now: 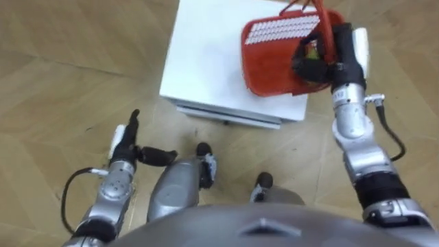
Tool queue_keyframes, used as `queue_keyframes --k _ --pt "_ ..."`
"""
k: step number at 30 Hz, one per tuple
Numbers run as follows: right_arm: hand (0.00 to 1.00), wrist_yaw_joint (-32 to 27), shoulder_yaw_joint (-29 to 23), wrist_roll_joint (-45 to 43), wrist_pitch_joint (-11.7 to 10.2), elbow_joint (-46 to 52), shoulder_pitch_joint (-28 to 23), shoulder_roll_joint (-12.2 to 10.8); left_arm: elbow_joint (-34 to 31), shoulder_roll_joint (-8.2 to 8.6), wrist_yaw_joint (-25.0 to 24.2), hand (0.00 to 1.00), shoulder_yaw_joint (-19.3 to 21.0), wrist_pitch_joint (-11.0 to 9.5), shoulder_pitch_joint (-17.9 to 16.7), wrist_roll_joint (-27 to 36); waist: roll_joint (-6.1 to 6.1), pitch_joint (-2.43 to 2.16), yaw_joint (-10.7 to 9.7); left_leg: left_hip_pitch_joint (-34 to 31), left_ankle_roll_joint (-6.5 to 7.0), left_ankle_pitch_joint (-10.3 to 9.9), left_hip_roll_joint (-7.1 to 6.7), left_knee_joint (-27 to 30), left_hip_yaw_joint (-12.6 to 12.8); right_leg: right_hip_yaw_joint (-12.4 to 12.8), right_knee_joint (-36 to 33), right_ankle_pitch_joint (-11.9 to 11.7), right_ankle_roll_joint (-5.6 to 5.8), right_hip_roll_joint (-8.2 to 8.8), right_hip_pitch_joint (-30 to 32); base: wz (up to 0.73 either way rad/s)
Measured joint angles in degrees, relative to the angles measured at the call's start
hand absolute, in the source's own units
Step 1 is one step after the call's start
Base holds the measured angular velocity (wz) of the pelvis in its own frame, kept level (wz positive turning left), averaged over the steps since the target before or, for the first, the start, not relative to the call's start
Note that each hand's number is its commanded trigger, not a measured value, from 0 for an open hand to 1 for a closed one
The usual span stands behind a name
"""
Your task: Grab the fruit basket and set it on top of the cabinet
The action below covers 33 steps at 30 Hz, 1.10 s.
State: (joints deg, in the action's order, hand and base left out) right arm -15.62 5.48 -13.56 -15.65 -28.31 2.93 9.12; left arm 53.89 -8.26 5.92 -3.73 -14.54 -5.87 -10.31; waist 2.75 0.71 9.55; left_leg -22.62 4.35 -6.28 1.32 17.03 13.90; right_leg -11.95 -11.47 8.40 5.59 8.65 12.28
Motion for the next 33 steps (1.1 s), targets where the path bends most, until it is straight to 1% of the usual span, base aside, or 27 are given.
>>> queue_keyframes --k 2,3,4,6,7,9,13,14,15,16,19,21,26,33 --pt "1.0 -1.0 0.1 0.0 0.0 -1.0 1.0 0.1 0.1 0.37 -0.1 0.0 0.0 0.1 0.1 0.5 -0.61 0.41 -0.5 0.4 -0.05 0.2 -0.23 -0.5 0.0 -0.6 0.6 0.0 0.02 0.05 -1.0 0.03" --pt "1.0 -1.7 0.5 0.1 -0.1 -2.7 1.6 0.1 0.5 0.39 -0.2 0.0 0.0 0.1 0.3 0.7 -0.72 0.52 -0.7 0.8 -0.11 0.7 -0.35 -1.3 -0.1 -0.7 0.5 0.0 -0.01 0.04 -1.1 0.04" --pt "1.0 -1.8 0.6 0.1 -0.1 -3.4 1.7 0.1 1.0 0.41 -0.3 0.0 0.0 0.1 0.6 0.7 -0.68 0.55 -0.8 1.1 -0.15 0.9 -0.43 -1.9 -0.1 -0.8 0.4 0.0 -0.03 0.04 -1.1 0.06" --pt "1.0 -2.0 1.3 0.1 -0.1 -6.1 2.3 0.0 2.2 0.51 -0.5 0.0 0.1 0.1 1.5 0.8 -0.63 0.76 -1.0 1.4 -0.31 1.9 -0.56 -3.4 -0.3 -1.0 -0.5 0.0 -0.07 0.06 -0.3 0.02" --pt "1.0 -2.0 1.4 0.1 -0.1 -6.7 2.6 0.0 2.6 0.52 -0.5 0.0 0.1 0.1 1.8 0.8 -0.58 0.84 -1.1 1.4 -0.32 2.0 -0.6 -3.8 -0.3 -1.0 -0.7 0.0 -0.11 0.06 0.0 -0.06" --pt "1.0 -2.1 1.5 0.1 -0.1 -7.5 3.4 0.0 3.4 0.56 -1.2 0.0 0.1 0.2 3.0 0.8 -0.51 1.25 -1.1 0.7 -0.33 2.7 -0.62 -4.4 -0.3 -1.0 -1.4 -0.1 -0.28 0.06 1.4 -0.05" --pt "1.0 -2.0 2.4 0.7 0.2 -10.0 5.1 -0.3 3.7 0.76 -1.6 0.0 0.0 0.4 4.0 0.9 -0.13 1.47 -1.1 -0.3 -0.27 2.9 -0.52 -4.4 -0.3 -1.2 -1.9 -0.2 -0.44 0.06 2.7 0.0" --pt "0.91 -2.0 2.4 0.7 0.2 -10.1 5.3 -0.5 3.9 0.86 -1.7 0.0 0.0 0.5 4.2 0.9 -0.1 1.49 -1.1 -0.5 -0.21 3.1 -0.55 -4.4 -0.3 -1.5 -2.1 -0.2 -0.44 0.16 3.0 0.0" --pt "0.26 -2.0 2.4 0.7 0.2 -10.6 5.6 -0.6 4.0 0.88 -1.7 0.0 -0.1 0.5 4.3 0.9 -0.1 1.49 -1.2 -0.5 -0.21 3.1 -0.57 -4.4 -0.3 -2.2 -2.1 -0.2 -0.45 0.28 3.0 0.0" --pt "0.0 -2.0 2.4 0.7 0.2 -11.0 5.7 -0.6 4.0 0.88 -1.7 0.0 -0.1 0.6 4.3 0.9 -0.09 1.49 -1.2 -0.5 -0.21 3.1 -0.58 -4.5 -0.3 -2.5 -2.1 -0.2 -0.45 0.3 3.0 0.0" --pt "0.0 -1.8 2.6 1.0 0.3 -11.5 6.2 -0.6 4.0 0.87 -1.9 0.0 -0.1 0.9 4.4 1.3 -0.09 1.48 -1.1 -0.9 -0.21 3.1 -0.56 -4.7 -0.1 -2.9 -2.1 -0.2 -0.45 0.38 3.6 0.0" --pt "0.0 -1.7 2.7 1.0 0.3 -11.8 6.6 -0.6 4.1 0.87 -2.0 0.0 -0.1 1.0 4.4 1.8 -0.1 1.47 -1.2 -0.8 -0.26 3.1 -0.47 -4.9 -0.1 -4.1 -2.1 -0.2 -0.46 0.43 3.6 0.0" --pt "0.0 -1.0 2.9 1.0 0.3 -13.1 7.6 -0.6 4.2 0.81 -2.4 0.0 -0.6 1.2 4.6 1.9 -0.09 1.46 -1.2 -0.8 -0.33 3.1 -0.39 -5.2 -0.1 -5.4 -2.1 -0.3 -0.51 0.46 3.5 0.0" --pt "0.0 -0.6 4.2 2.1 0.3 -14.2 7.7 -0.5 4.6 0.64 -2.5 0.0 -1.0 1.2 4.3 4.0 -0.01 1.41 -1.4 -0.8 -0.45 3.2 -0.28 -5.2 -0.3 -5.9 -2.1 -0.3 -0.54 0.34 3.4 0.0"
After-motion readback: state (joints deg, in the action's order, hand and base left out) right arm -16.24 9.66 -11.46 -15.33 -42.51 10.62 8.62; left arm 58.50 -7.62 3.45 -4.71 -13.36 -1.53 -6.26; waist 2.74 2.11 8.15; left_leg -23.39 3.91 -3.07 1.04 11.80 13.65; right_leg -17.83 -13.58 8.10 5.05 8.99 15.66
